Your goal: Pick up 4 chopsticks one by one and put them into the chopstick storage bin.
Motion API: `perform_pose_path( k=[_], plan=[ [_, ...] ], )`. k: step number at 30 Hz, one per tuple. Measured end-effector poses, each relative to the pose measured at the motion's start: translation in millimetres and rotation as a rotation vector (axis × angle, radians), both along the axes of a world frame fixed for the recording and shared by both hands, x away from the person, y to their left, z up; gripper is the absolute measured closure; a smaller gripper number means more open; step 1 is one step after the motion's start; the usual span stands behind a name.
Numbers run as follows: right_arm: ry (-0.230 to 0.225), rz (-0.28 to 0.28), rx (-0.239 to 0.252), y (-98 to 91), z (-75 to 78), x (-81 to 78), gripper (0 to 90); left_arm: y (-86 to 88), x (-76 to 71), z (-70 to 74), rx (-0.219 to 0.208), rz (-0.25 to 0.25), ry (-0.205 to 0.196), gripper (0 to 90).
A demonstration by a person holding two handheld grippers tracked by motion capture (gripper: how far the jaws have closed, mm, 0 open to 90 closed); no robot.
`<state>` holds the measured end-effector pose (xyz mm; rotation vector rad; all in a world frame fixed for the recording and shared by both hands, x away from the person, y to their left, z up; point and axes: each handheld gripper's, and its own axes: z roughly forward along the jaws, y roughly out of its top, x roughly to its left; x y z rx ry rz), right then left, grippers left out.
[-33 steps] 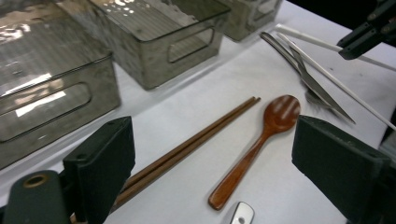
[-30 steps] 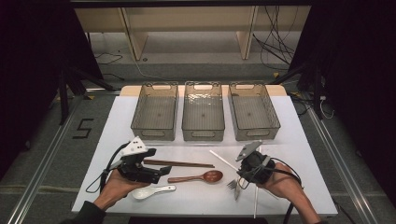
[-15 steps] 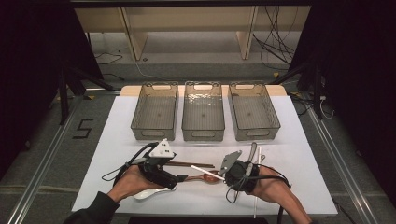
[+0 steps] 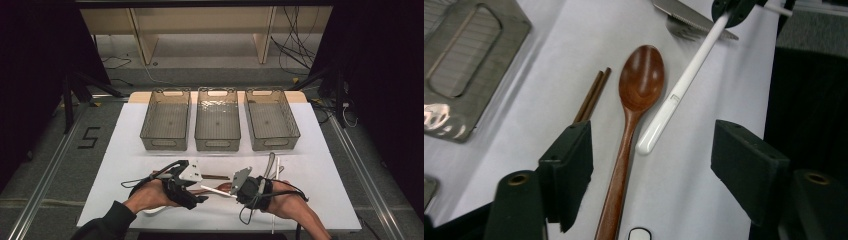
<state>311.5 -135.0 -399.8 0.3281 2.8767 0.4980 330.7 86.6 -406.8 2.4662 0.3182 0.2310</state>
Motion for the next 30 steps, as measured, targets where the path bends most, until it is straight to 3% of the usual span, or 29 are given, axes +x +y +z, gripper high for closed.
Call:
perform_pose_path(
  k=[9, 17, 23, 30],
  plan=[
    [0.007, 0.035, 0.005, 4.9, -2.5, -3.2, 85.6, -13.3, -3.3, -3.9, 0.031, -0.067, 0.029, 48.1],
    [0.017, 0.061, 0.005, 8.3, -3.6, -6.1, 85.6, -21.6, -7.6, -8.0, 0.072, -0.129, 0.021, 62.0],
    [0.049, 0.09, -0.011, 9.7, -4.5, -7.0, 85.6, -24.7, -10.1, -10.1, 0.082, -0.162, 0.021, 69.0],
    [0.048, 0.119, -0.02, 10.5, -6.9, -8.7, 85.4, -26.8, -12.8, -12.0, 0.104, -0.204, 0.022, 77.3]
  ],
)
